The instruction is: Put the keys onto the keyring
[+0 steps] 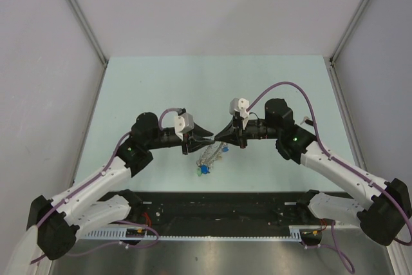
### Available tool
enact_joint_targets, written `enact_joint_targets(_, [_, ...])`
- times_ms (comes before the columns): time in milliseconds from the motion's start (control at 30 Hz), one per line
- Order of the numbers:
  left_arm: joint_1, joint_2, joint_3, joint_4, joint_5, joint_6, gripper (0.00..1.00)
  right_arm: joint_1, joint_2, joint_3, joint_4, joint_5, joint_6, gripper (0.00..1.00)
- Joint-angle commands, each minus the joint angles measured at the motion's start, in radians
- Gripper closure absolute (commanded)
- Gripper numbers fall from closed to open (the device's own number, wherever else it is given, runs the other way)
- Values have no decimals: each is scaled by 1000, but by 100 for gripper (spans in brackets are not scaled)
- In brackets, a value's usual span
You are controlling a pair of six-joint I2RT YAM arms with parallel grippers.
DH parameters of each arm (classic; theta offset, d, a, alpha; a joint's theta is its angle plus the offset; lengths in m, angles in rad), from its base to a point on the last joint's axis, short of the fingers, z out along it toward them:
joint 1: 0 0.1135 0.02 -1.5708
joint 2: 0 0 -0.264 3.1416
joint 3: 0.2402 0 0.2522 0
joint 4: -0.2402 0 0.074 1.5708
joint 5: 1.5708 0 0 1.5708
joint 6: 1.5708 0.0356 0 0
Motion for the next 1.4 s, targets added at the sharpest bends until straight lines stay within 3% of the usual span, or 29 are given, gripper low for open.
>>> enact_joint_targets(0, [-4,0,27,12,-17,-10,71,1,-35,46,61,-6,-7,100])
enact_joint_targets(133, [-4,2,25,18,-39,-33,70,-3,-38,46,61,-20,-10,100])
enact_joint_targets(267, [-3,-18,22,34,-43,-51,57,-9,-37,46,59,-33,-11,100])
enact_joint_targets(333, [5,-40,21,28,-56,-50,57,-10,-37,46,53,-38,-11,100])
enact_joint_targets(833, [31,-37,54,-89,-2,15,64,-18,-54,48,42,-43,-19,100])
enact_joint_targets(1367, [30,22,60,-14,58,-37,73,-13,-49,46,36,-41,-21,100])
